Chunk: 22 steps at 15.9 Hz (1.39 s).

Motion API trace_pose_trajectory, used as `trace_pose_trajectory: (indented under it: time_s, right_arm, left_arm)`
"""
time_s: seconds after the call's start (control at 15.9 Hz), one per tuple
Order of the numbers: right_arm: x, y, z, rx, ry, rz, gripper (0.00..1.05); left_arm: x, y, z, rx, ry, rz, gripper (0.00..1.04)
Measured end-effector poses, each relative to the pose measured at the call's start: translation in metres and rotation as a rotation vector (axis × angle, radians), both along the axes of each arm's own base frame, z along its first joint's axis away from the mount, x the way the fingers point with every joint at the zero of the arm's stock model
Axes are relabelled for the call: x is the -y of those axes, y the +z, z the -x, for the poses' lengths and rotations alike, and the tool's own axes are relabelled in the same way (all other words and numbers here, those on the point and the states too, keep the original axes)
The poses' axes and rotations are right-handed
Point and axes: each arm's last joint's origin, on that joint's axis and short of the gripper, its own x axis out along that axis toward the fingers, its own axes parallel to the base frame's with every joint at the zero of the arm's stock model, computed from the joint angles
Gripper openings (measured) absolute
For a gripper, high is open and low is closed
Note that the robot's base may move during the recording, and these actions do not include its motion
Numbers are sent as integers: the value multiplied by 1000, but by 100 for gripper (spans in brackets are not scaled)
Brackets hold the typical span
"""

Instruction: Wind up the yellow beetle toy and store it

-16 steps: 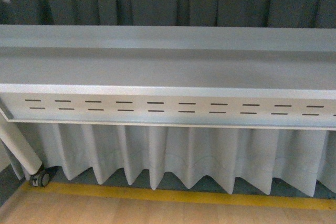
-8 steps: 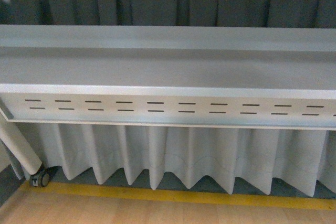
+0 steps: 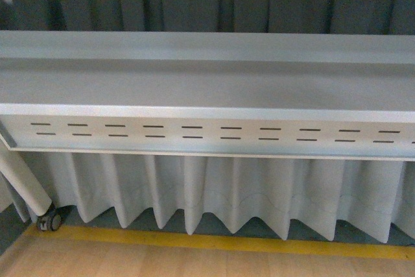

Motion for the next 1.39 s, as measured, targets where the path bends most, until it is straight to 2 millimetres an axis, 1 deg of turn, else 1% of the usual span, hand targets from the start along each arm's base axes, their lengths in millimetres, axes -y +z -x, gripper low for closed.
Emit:
trace_pose_trajectory:
  time_s: [1.39]
  right_arm:
    - [0,0,0,-3,0,0,98]
  left_arm:
    - [0,0,0,-3,0,0,98]
